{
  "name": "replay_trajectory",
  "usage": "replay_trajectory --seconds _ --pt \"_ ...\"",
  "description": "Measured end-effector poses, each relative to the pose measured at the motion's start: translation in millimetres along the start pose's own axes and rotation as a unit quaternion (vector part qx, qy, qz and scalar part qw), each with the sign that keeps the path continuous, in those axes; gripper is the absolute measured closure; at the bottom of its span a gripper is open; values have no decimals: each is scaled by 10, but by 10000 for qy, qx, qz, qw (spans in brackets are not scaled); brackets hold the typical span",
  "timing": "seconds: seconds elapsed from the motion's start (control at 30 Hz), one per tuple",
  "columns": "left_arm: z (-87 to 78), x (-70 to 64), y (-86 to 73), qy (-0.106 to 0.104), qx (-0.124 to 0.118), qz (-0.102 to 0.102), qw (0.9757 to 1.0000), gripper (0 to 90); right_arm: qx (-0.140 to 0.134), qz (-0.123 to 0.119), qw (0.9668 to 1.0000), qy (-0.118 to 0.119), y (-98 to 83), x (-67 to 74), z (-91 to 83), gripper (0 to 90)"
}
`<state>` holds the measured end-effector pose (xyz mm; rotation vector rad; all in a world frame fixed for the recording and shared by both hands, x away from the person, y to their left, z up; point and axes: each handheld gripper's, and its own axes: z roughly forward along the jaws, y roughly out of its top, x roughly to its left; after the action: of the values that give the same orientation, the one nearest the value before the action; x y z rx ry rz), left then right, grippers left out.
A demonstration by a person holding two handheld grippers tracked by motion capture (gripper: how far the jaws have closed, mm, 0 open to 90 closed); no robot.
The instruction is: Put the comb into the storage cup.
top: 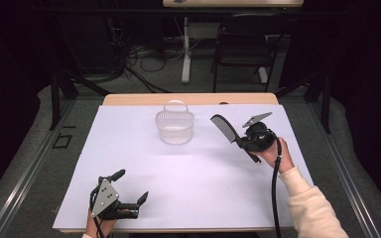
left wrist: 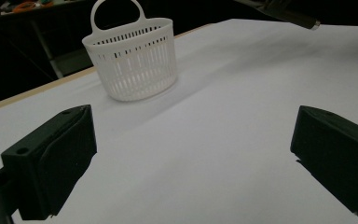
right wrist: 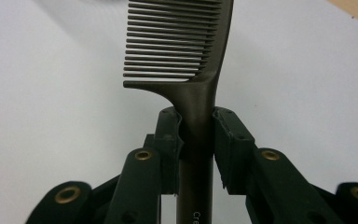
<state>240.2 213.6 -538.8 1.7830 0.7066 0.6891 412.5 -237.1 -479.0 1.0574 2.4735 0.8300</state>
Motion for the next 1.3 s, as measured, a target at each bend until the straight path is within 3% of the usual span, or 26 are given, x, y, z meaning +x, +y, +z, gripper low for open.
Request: replay_trajectory --seconds 0.6,1.3 --pt "-3 3 4 -5 -13 39 10000 4 -556 43 9984 -117 43 114 9 725" --pt "1 0 7 -7 -15 64 10000 4 -897 75 9957 -225 97 94 -88 725"
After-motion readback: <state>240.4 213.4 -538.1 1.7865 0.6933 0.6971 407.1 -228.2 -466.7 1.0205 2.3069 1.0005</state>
